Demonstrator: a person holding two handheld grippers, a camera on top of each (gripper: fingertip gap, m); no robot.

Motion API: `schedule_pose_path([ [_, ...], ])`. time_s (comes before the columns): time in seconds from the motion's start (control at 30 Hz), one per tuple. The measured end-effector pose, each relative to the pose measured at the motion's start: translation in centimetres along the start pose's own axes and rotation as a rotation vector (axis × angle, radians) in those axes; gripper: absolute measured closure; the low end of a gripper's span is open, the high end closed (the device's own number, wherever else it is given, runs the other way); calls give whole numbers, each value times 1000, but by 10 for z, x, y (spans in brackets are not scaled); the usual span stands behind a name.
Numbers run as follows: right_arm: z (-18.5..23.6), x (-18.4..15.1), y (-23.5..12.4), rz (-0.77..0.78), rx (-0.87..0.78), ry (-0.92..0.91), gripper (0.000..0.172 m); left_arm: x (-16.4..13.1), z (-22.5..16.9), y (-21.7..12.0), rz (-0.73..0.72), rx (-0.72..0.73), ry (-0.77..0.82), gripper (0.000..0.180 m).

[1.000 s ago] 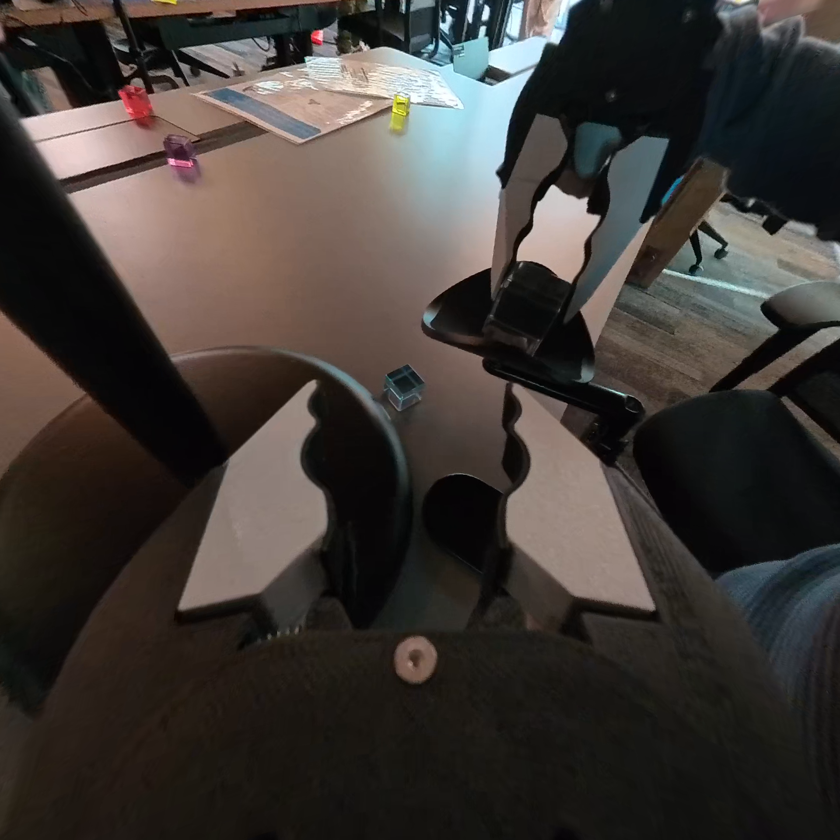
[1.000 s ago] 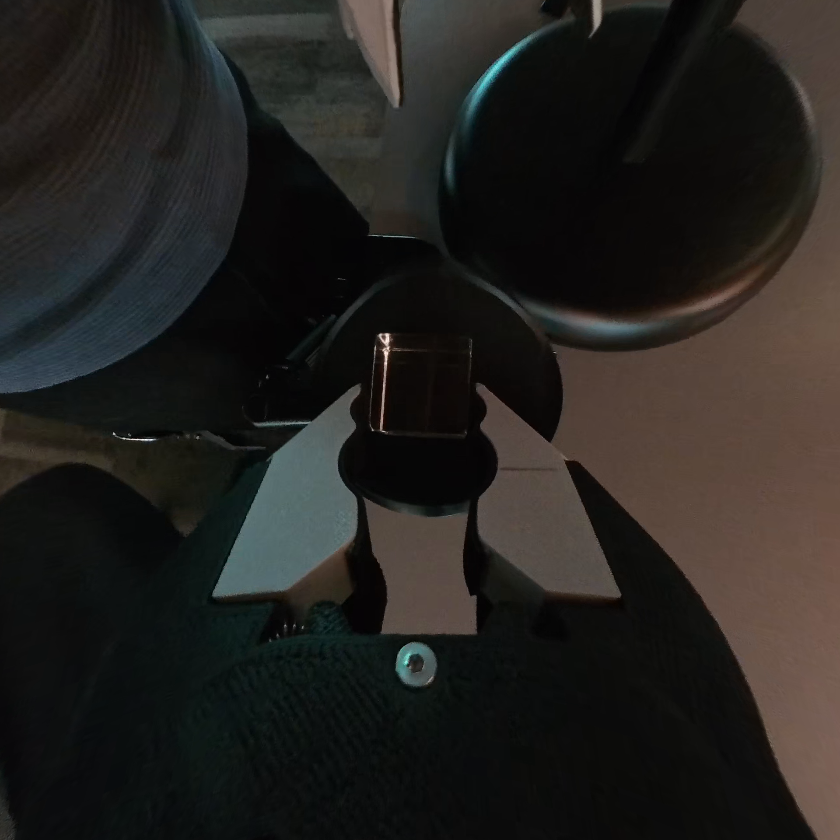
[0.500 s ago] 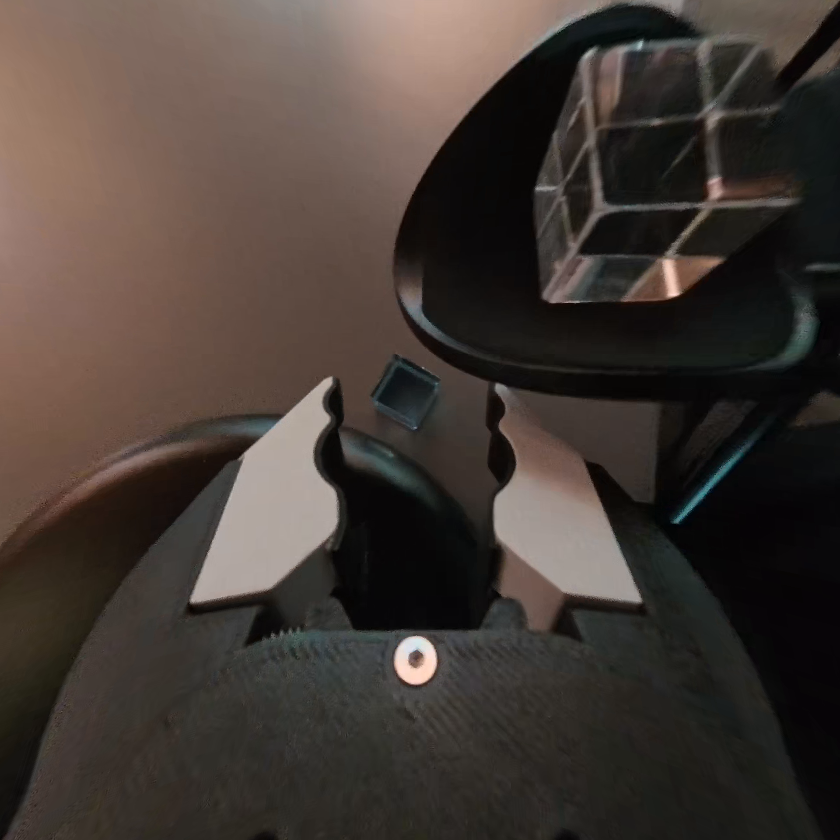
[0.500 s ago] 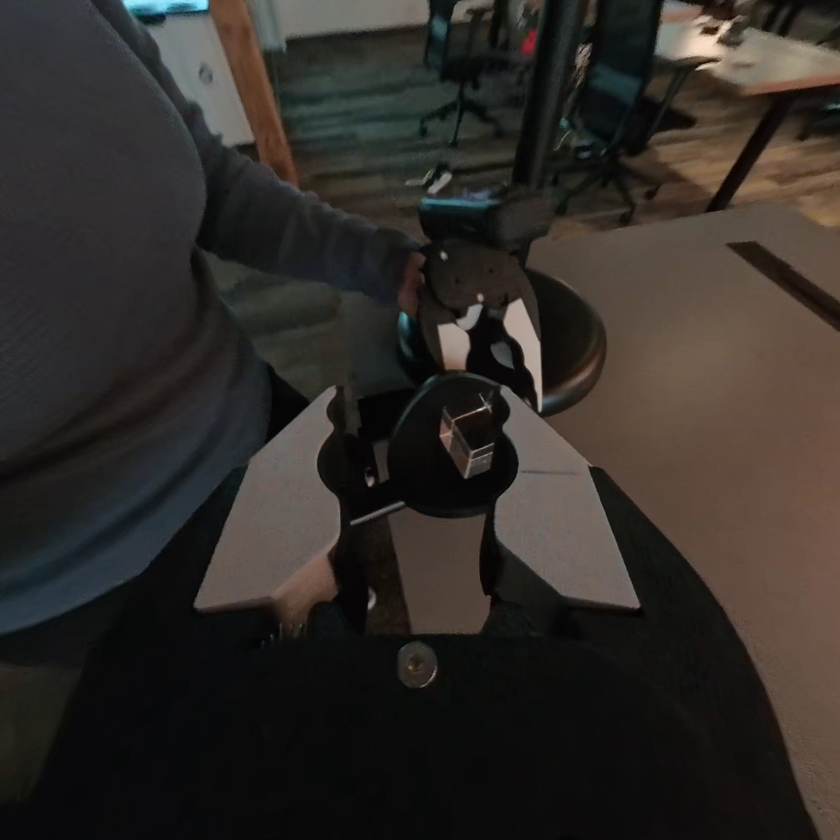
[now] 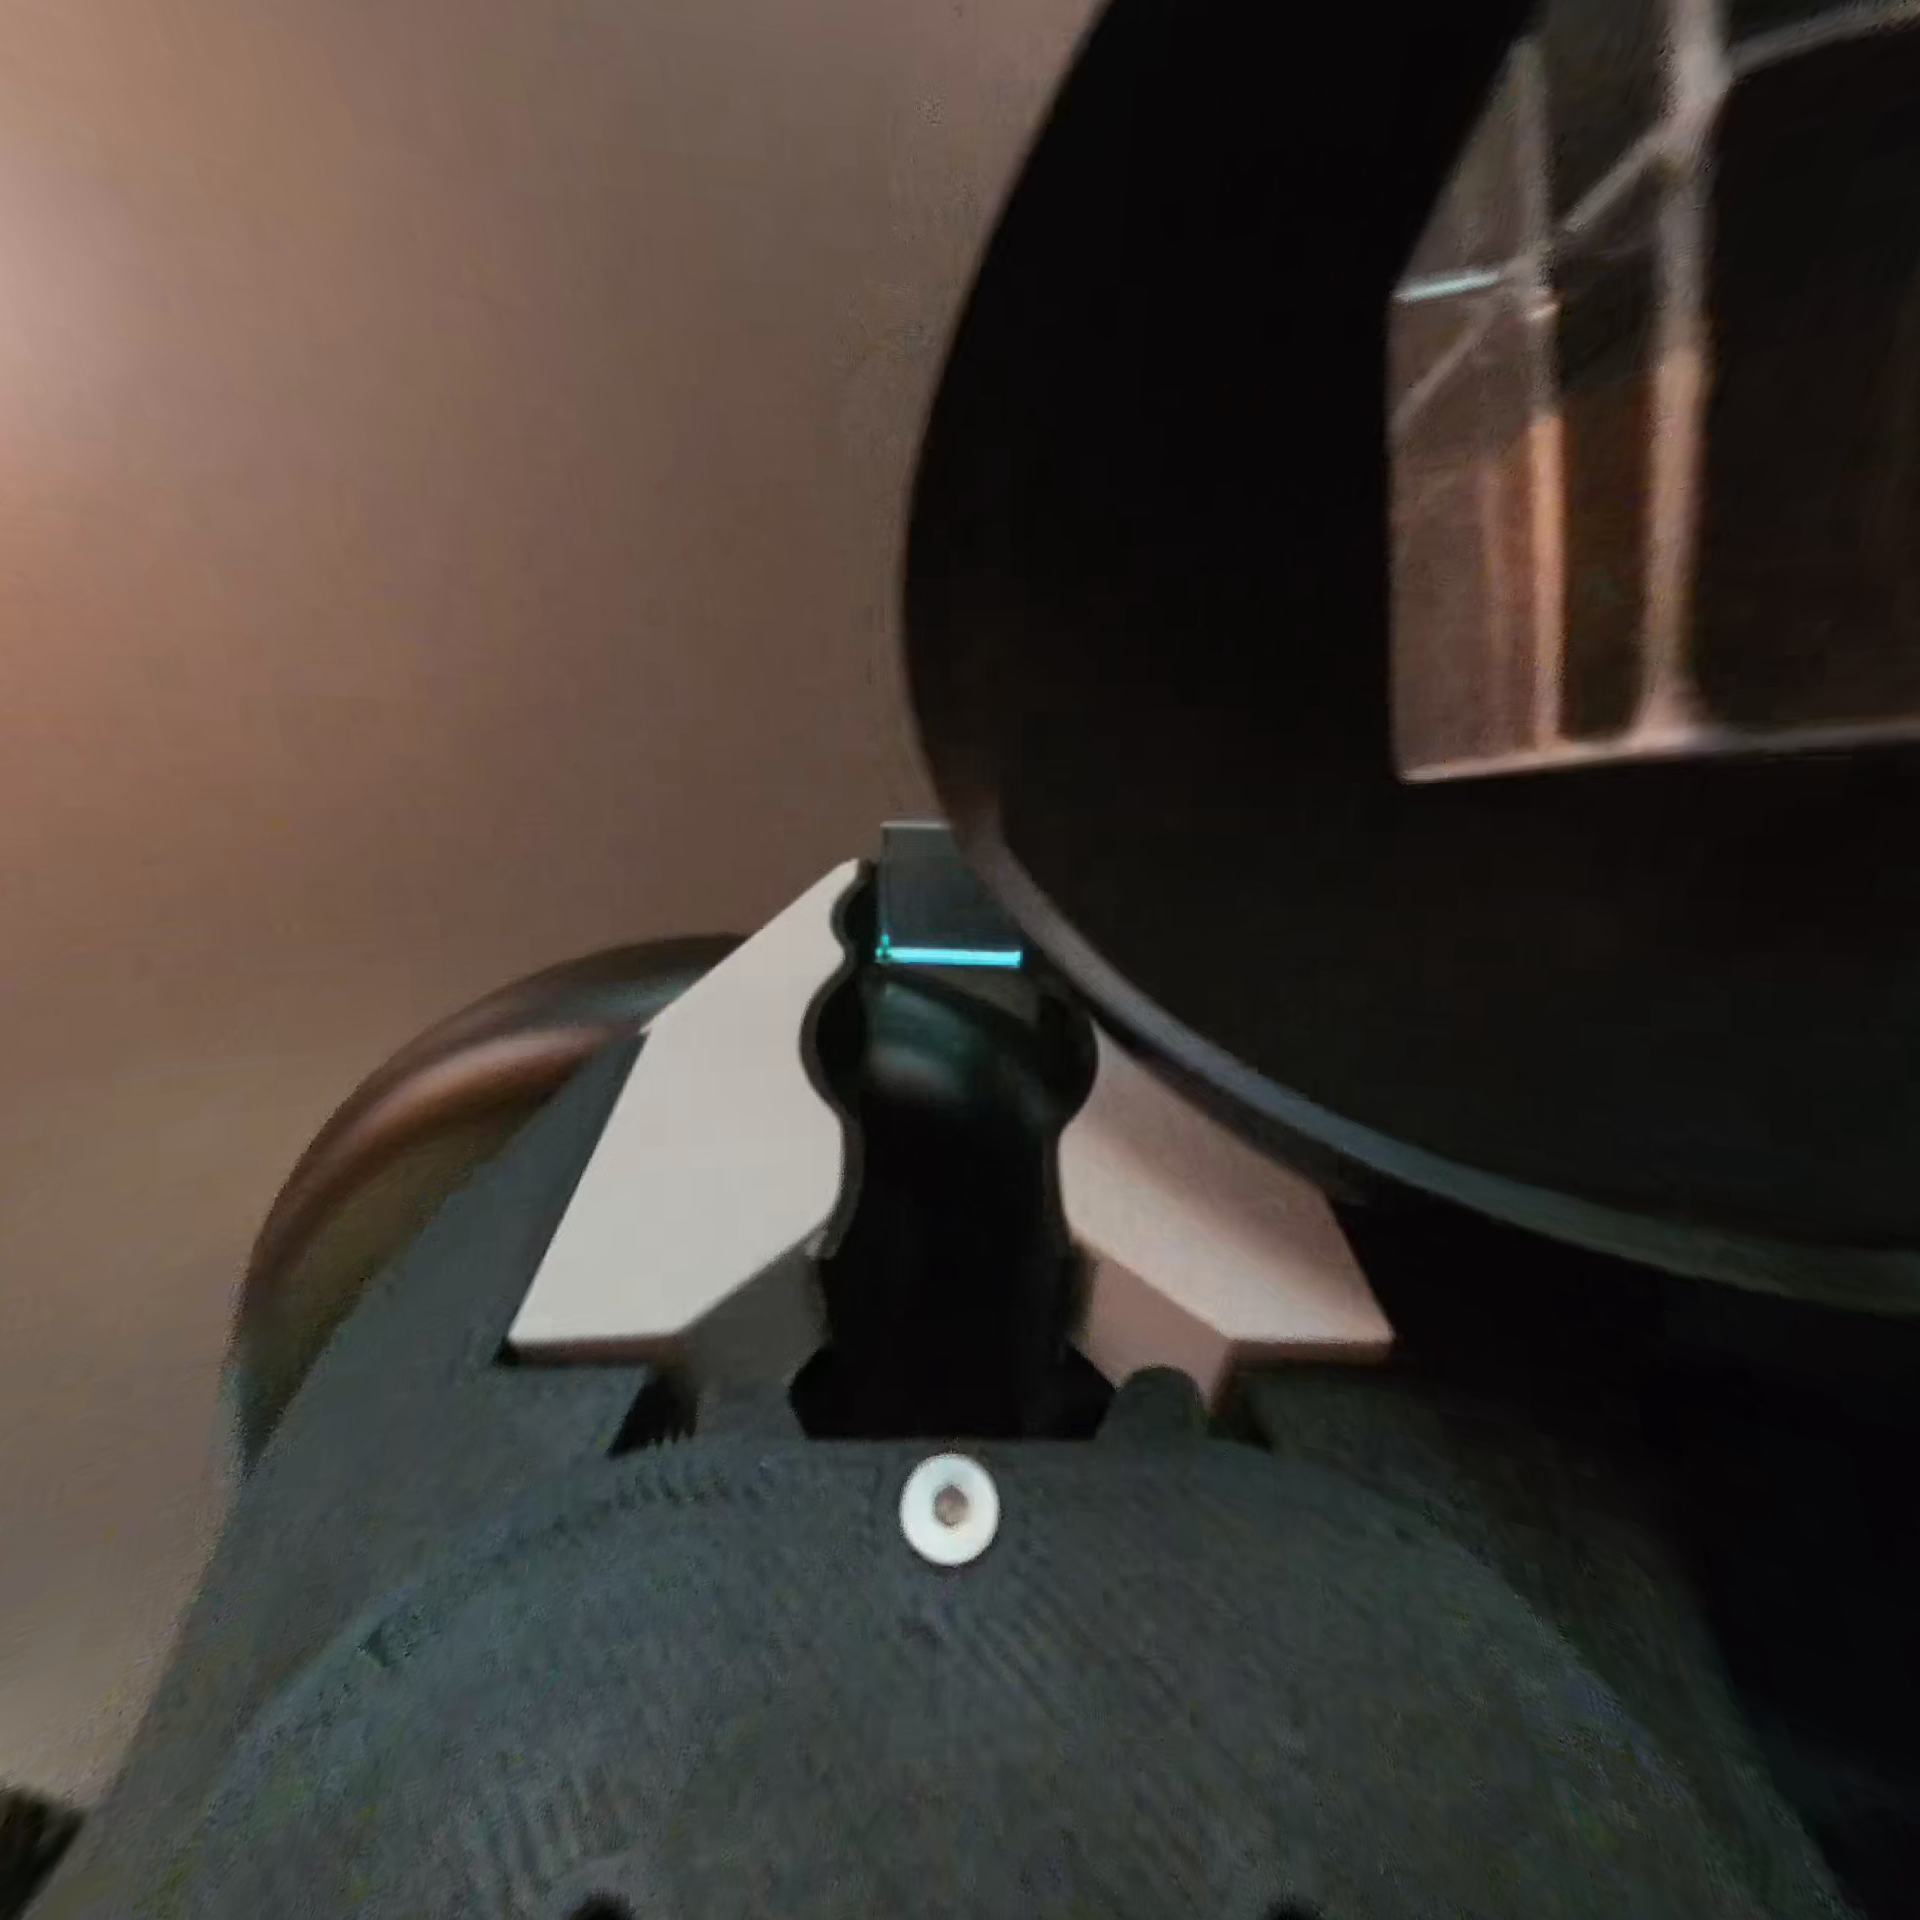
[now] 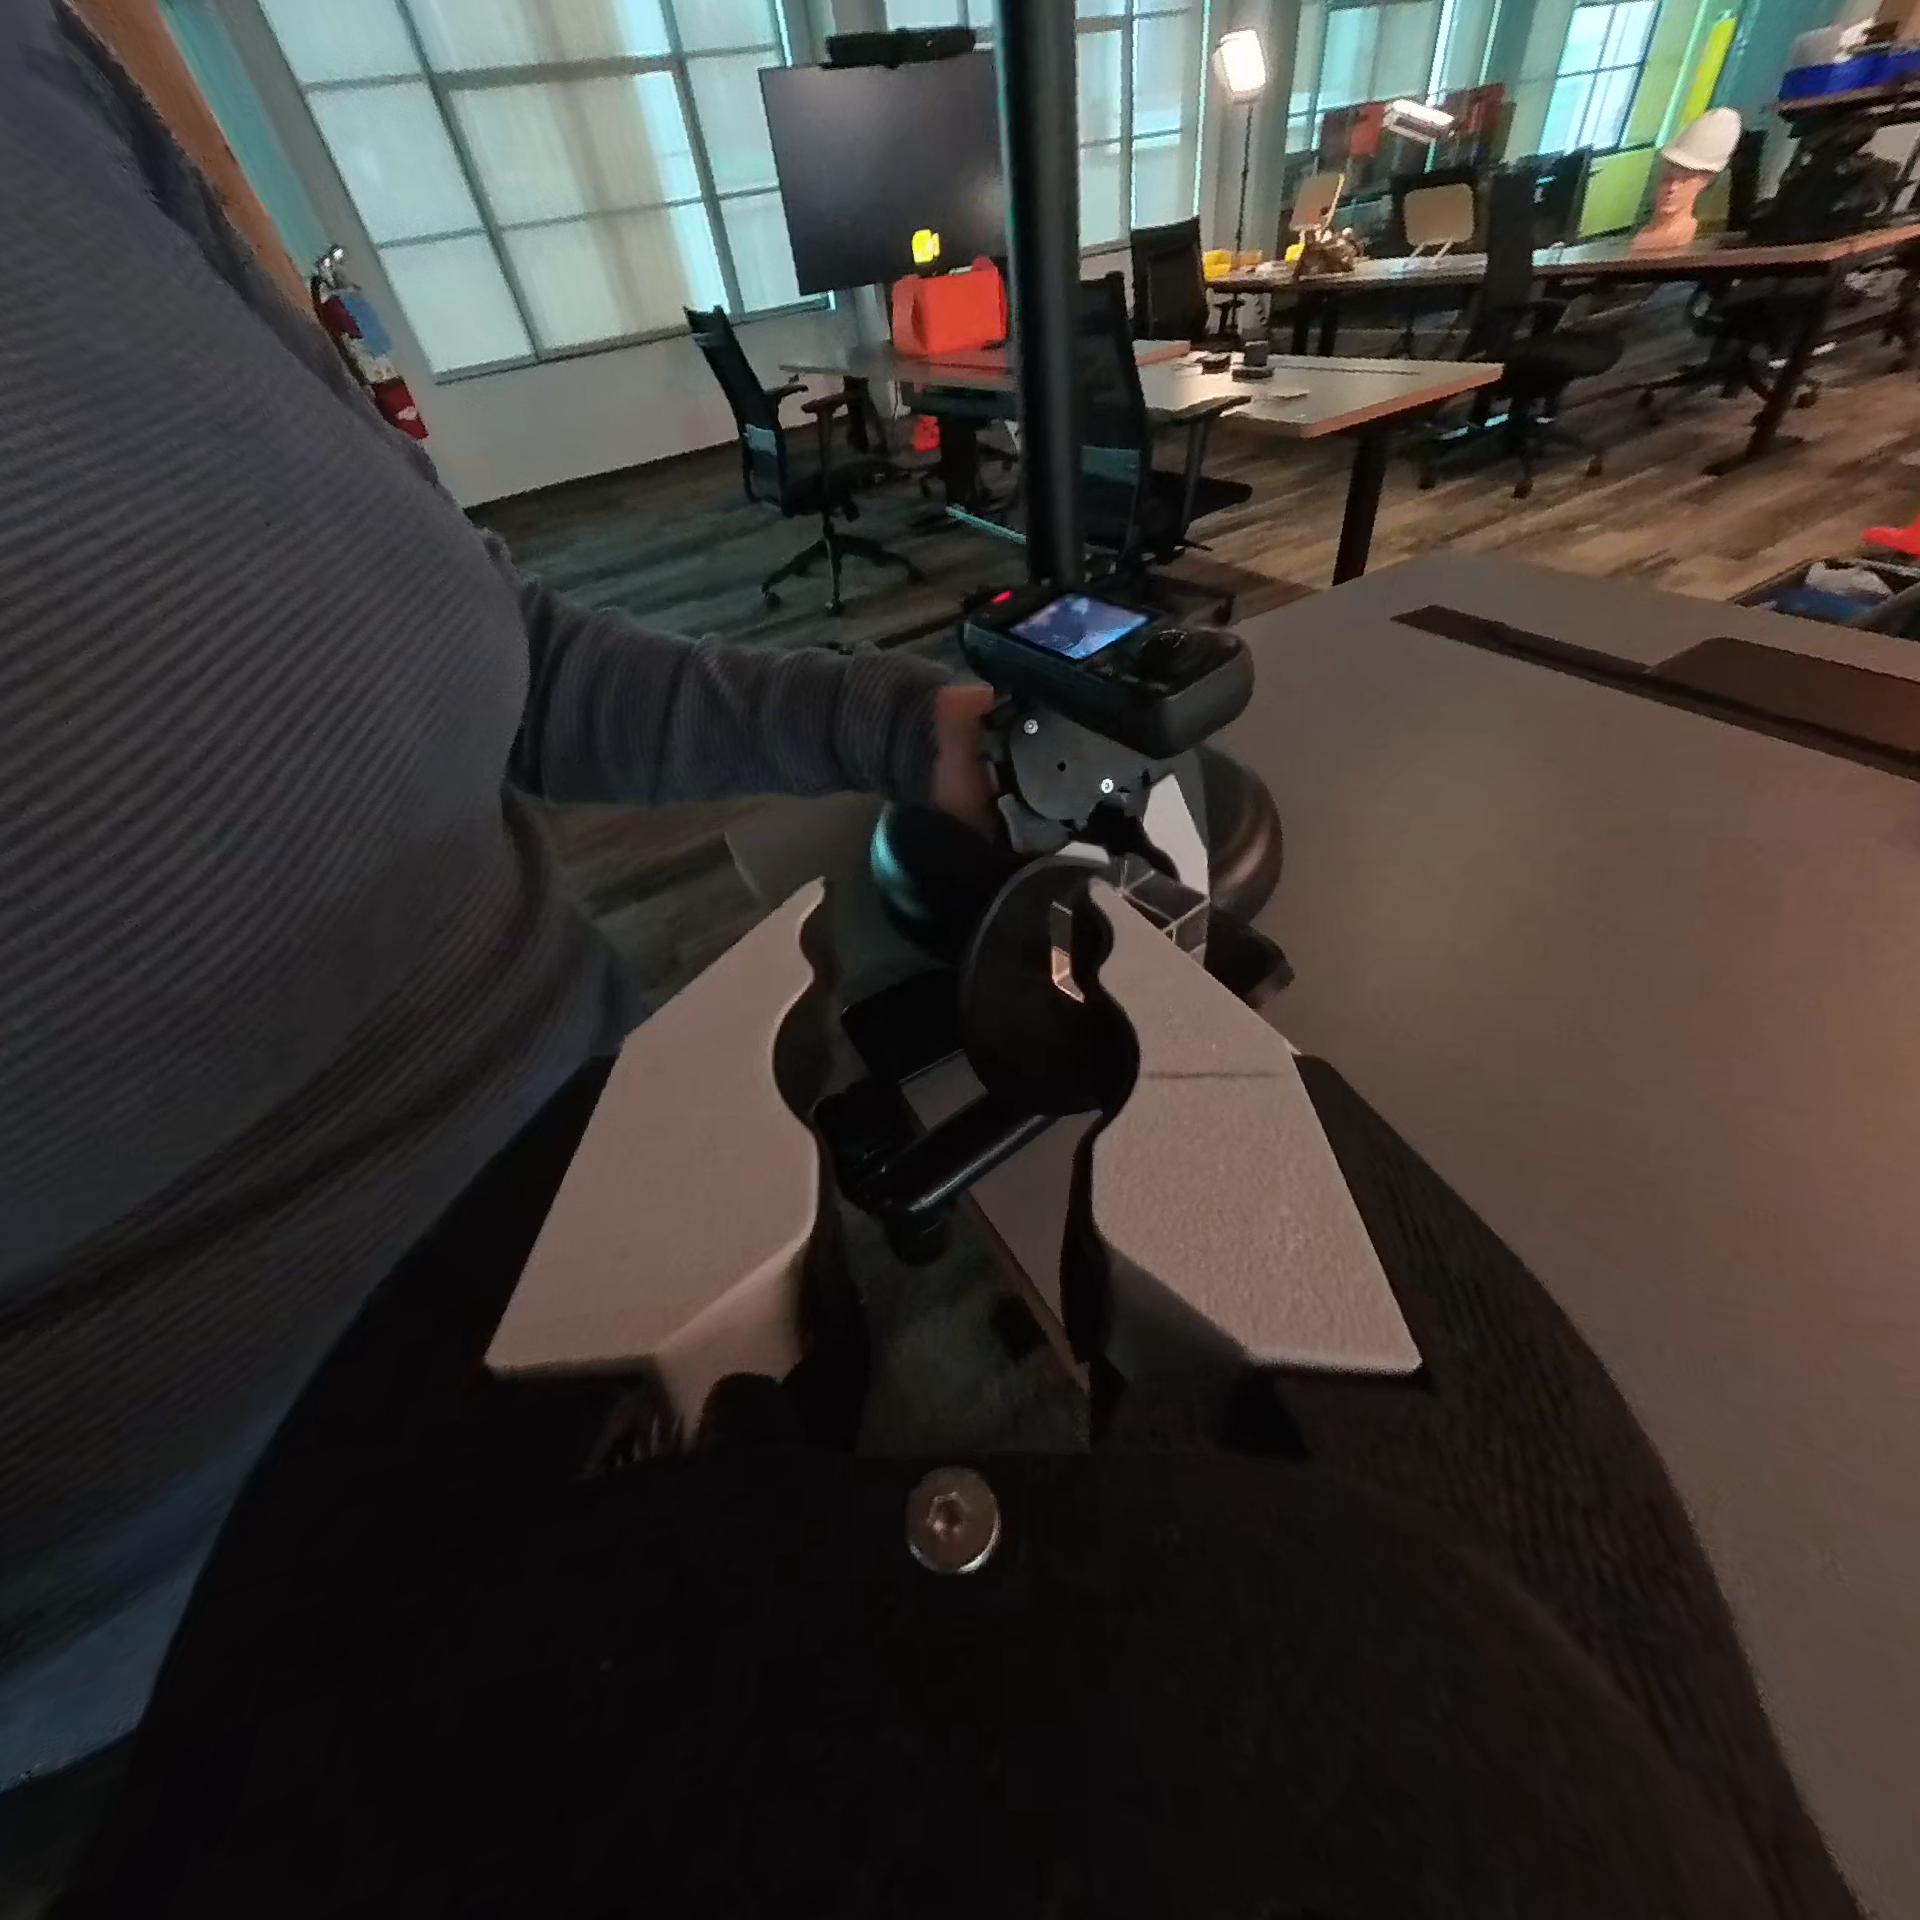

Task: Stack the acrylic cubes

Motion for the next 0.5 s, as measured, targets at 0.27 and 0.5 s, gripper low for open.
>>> schedule_pose_path([
  [0.27, -30, 18, 2, -185, -347, 279, 139, -12, 9, -57, -316, 398, -175, 154],
  [0.5, -48, 51, 69, -213, -205, 478, 136, -19, -13, -112, -816, 585, -144, 154],
])
Point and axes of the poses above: each gripper's, where its closed fingertips meet, y out along the fingers, x out of its top, z = x × y across the jaws, the point moved 10 cm from there along -y, back along the fingers, and after that the axes turned 12 degrees about z, right-handed, at the moved point
